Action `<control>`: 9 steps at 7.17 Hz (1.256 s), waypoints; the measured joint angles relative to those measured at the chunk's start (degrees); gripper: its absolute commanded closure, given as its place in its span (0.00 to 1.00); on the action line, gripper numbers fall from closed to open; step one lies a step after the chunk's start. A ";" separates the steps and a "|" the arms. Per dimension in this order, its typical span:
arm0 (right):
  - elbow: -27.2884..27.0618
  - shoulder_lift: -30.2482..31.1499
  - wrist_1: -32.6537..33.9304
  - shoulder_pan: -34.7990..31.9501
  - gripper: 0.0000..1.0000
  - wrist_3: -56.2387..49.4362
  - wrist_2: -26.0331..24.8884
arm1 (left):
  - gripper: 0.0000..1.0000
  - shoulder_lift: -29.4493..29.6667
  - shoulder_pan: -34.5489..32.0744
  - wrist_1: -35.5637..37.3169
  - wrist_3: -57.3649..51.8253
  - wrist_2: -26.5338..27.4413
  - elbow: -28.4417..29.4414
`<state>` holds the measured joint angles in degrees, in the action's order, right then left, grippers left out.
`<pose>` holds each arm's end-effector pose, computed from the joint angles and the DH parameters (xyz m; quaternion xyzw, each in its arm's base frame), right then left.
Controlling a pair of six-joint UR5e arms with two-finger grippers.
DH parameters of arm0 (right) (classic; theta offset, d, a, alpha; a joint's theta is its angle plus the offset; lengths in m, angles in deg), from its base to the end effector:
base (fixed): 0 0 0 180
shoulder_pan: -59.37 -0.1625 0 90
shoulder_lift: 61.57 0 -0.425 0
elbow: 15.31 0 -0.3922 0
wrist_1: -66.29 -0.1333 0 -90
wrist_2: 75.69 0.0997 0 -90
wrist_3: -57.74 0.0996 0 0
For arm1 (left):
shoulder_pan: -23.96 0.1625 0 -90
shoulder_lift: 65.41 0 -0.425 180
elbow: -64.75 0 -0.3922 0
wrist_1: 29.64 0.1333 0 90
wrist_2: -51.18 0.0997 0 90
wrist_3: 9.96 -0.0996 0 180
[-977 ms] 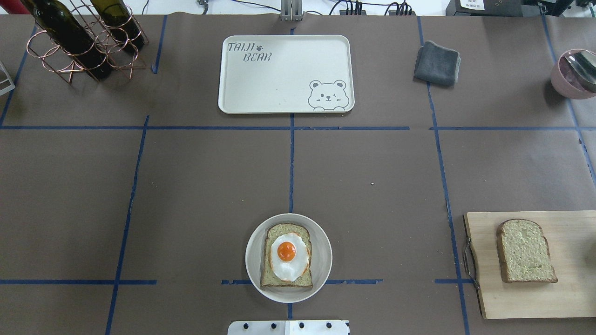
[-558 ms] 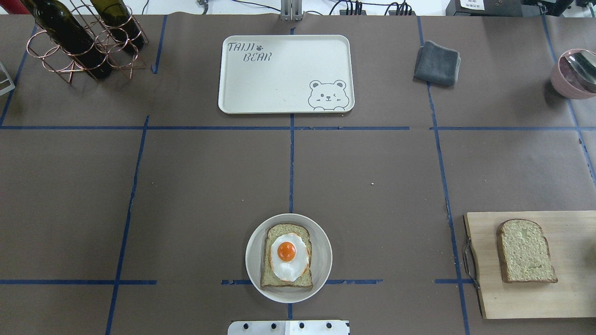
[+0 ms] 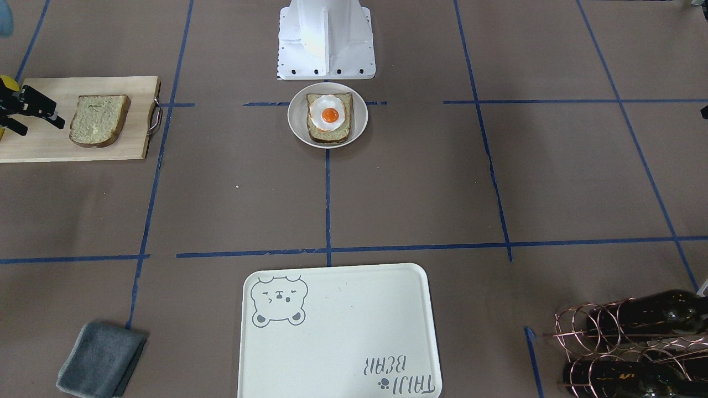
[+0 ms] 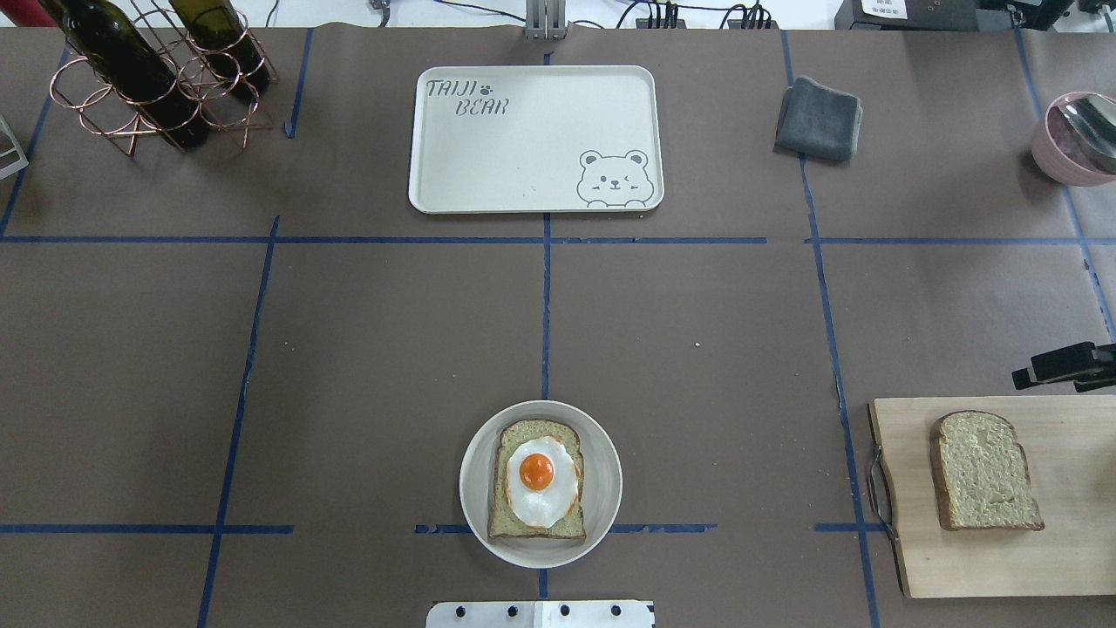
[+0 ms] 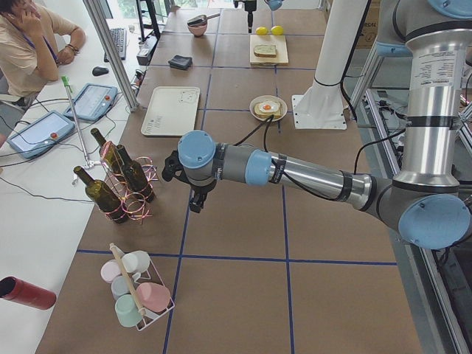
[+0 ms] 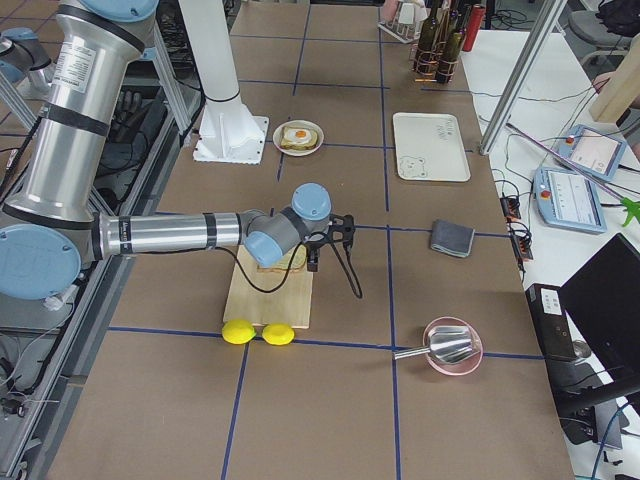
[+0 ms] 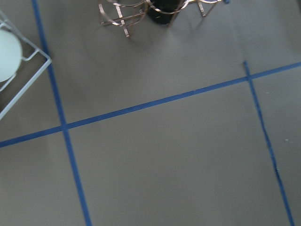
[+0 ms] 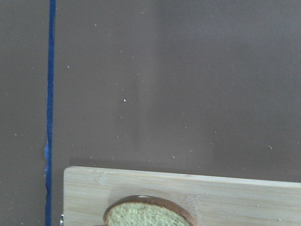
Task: Make sandwich and place on tray
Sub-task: 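Move the right gripper down to the bread slice on the wooden board, then grasp the bread slice edge with the right gripper and lift it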
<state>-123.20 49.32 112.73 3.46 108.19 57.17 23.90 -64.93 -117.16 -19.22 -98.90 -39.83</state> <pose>-0.1494 -0.3376 0.5707 0.0082 -0.4706 -0.0011 0.8823 -0.0376 -0.4840 0.5223 0.1212 0.4908 0.1274 0.8534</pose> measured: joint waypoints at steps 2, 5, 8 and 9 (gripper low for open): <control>0.35 3.22 -6.42 6.42 0.16 7.64 -4.44 | 0.00 -0.01 0.55 -0.96 0.10 -0.28 0.26; 5.68 4.55 -17.62 11.41 0.37 15.70 -6.57 | 0.00 -0.01 0.88 -1.07 0.12 -0.28 0.02; 7.32 4.65 -19.72 14.52 1.00 18.08 -9.88 | 0.00 -0.01 0.91 -1.07 0.12 -0.22 -0.33; 7.35 4.86 -19.82 14.57 1.00 18.13 -9.93 | 0.00 -0.04 0.91 -1.07 0.12 -0.22 -0.36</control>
<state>-115.85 54.18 92.92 18.02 126.32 47.24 23.86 -64.02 -118.24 -19.10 -99.12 -40.19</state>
